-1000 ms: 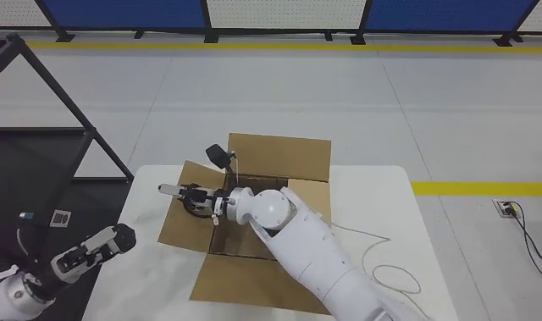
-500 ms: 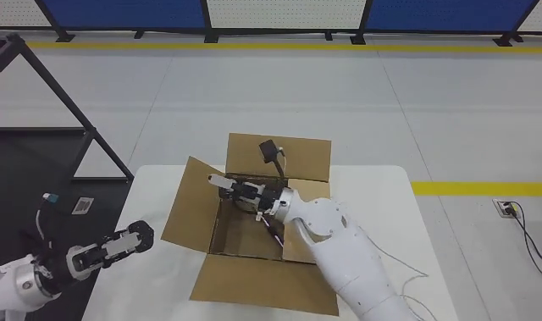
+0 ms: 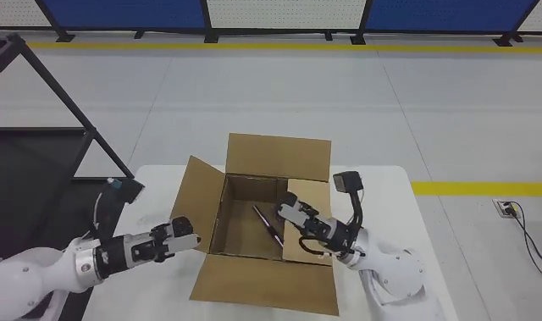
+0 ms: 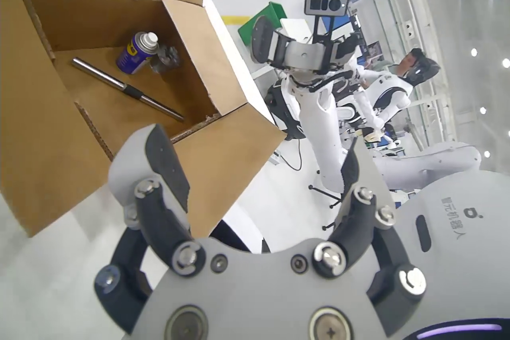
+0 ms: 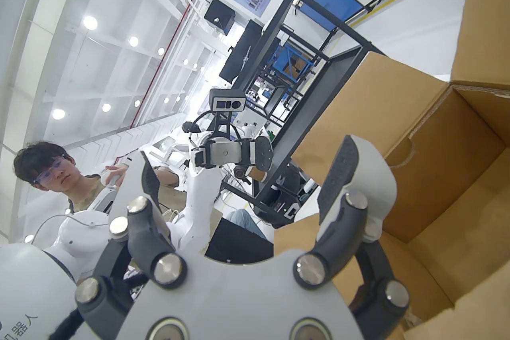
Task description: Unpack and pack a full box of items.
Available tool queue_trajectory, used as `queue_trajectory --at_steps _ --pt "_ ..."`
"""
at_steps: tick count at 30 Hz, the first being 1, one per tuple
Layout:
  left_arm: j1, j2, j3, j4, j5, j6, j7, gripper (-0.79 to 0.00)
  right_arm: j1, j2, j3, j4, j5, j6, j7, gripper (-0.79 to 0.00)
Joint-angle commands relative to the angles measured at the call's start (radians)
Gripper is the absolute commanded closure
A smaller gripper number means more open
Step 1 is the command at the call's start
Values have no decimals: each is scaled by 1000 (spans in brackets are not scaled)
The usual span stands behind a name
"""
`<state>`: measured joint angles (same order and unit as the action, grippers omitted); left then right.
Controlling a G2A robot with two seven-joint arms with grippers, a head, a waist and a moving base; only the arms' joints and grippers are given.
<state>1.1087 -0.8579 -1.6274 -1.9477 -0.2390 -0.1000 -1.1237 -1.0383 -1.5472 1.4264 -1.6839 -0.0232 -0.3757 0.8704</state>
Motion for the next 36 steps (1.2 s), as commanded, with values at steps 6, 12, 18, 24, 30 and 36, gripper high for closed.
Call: queue_trajectory --at_steps 6,12,18,24,30,36 --pt "-149 -16 227 13 134 59 59 -785 -140 25 114 -93 39 -52 -60 -785" --pt "-294 -49 419 116 143 76 112 -785 -256 37 175 -193 -45 9 -199 -785" --pt "-300 -50 426 122 140 76 117 -785 -272 39 171 -217 -74 51 -221 -785" --pt "-300 -50 426 122 140 76 117 -785 -272 39 171 -217 -74 51 -221 -785" --pt "-288 -52 442 143 162 74 129 -785 -272 39 171 -217 -74 51 -221 -785" --pt "-374 -88 574 276 124 40 164 -785 -311 45 184 -228 -49 31 -256 -785"
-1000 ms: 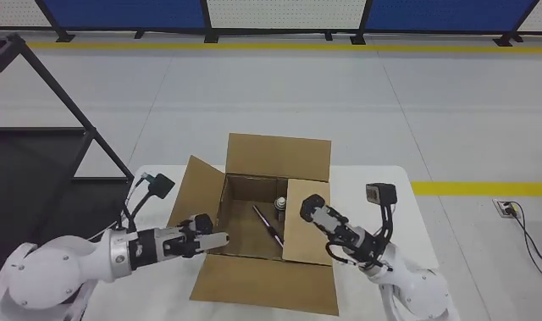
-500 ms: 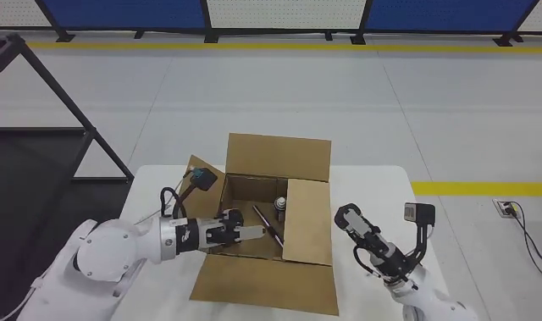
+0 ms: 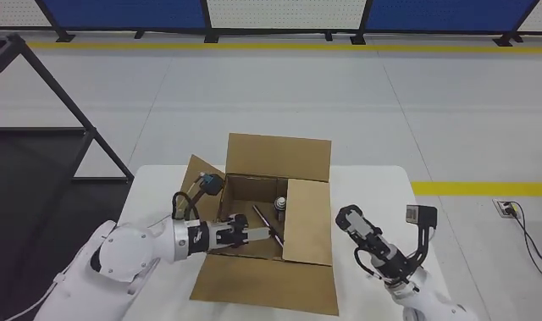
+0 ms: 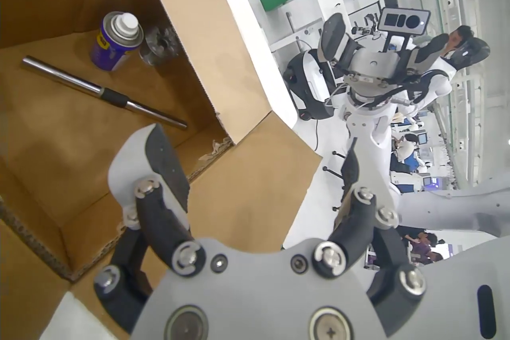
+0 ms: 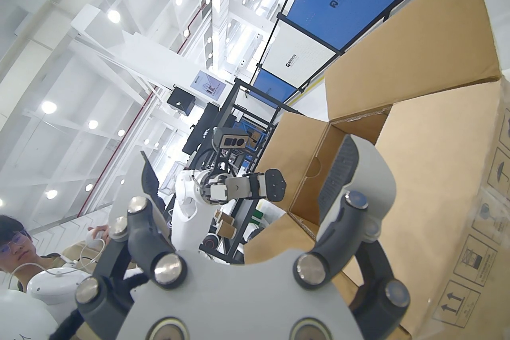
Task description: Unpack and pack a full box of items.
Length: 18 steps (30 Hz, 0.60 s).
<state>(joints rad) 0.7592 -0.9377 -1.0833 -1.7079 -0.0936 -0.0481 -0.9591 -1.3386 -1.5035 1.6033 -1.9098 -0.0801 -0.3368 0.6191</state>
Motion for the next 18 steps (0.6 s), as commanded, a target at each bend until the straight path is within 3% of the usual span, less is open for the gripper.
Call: queue_trajectory --at_steps 1,11,18 --pt "-49 -17 56 71 -35 -24 -6 -785 -24 4 15 -6 15 -17 -11 -785" --pt "-269 -133 332 350 -60 -59 29 -785 -183 22 109 -44 115 -114 -64 -785" --pt "-365 -222 456 499 -101 -91 76 -785 -230 34 139 -56 146 -138 -63 -785"
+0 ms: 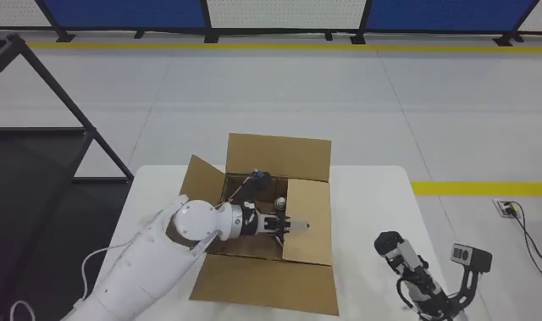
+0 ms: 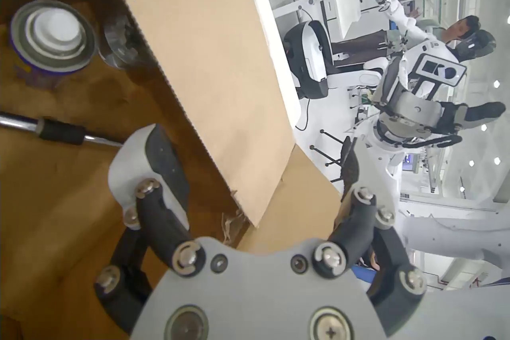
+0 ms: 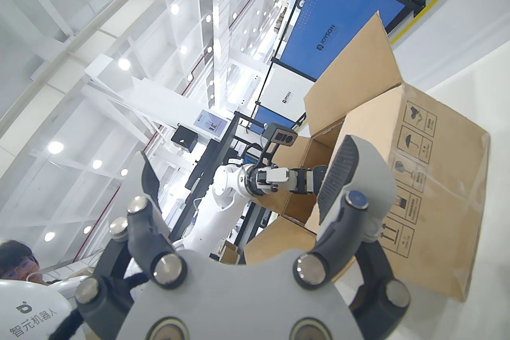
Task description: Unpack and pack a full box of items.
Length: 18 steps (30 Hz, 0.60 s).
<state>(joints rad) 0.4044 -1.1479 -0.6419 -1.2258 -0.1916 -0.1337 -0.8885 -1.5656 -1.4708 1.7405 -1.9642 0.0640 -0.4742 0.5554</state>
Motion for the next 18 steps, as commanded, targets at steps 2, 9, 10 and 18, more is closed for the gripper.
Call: queue_trajectory --at_steps 2,9,10,18 --pt "-27 -31 33 38 -11 -19 15 -785 -6 5 4 -4 -1 3 8 -785" --pt "-70 -67 42 47 -23 -46 20 -785 22 23 -21 2 -43 45 110 -785" --pt "-74 -70 39 41 -21 -47 19 -785 28 26 -27 2 -57 51 124 -785" --pt "-107 -95 31 4 -31 -41 2 -785 43 45 -70 -1 -53 -1 243 -785"
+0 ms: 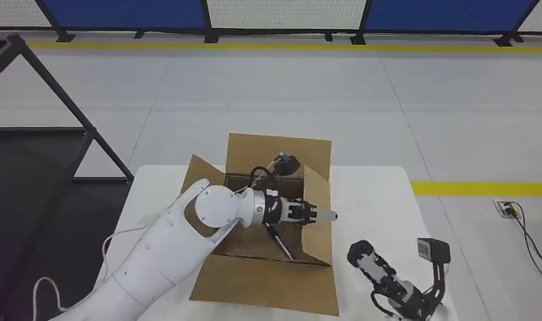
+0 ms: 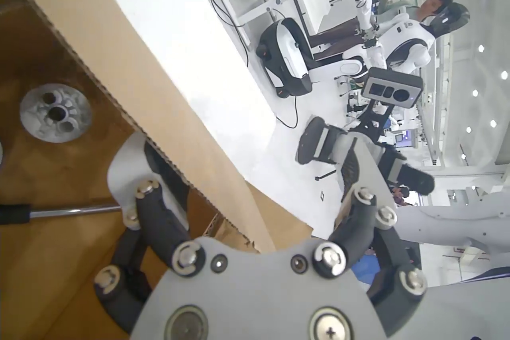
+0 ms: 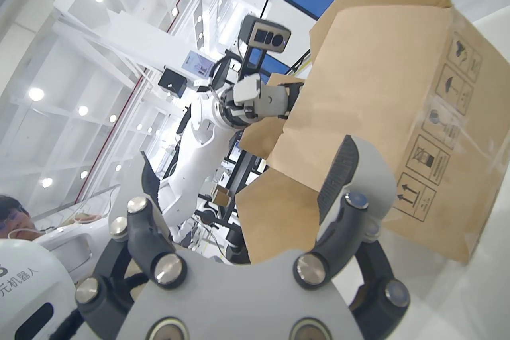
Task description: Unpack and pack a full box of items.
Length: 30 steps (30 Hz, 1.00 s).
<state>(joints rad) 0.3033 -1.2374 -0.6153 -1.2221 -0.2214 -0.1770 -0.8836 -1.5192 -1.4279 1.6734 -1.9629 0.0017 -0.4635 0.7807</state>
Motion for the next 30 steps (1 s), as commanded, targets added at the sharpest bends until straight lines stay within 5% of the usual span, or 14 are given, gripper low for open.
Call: queue_trajectory --at_steps 1,15,24,30 --pt "-13 -12 8 2 -6 0 -6 -785 -8 5 -4 -5 17 -25 32 -785" --pt "-146 -158 124 167 -101 -47 -14 -785 -152 28 32 -87 134 -204 -26 -785" --pt "-192 -268 197 338 -140 -88 -40 -785 -140 37 22 -88 97 -133 -112 -785" --pt "-217 -313 196 430 -153 -127 -64 -785 -103 39 2 -65 3 -14 -204 -785"
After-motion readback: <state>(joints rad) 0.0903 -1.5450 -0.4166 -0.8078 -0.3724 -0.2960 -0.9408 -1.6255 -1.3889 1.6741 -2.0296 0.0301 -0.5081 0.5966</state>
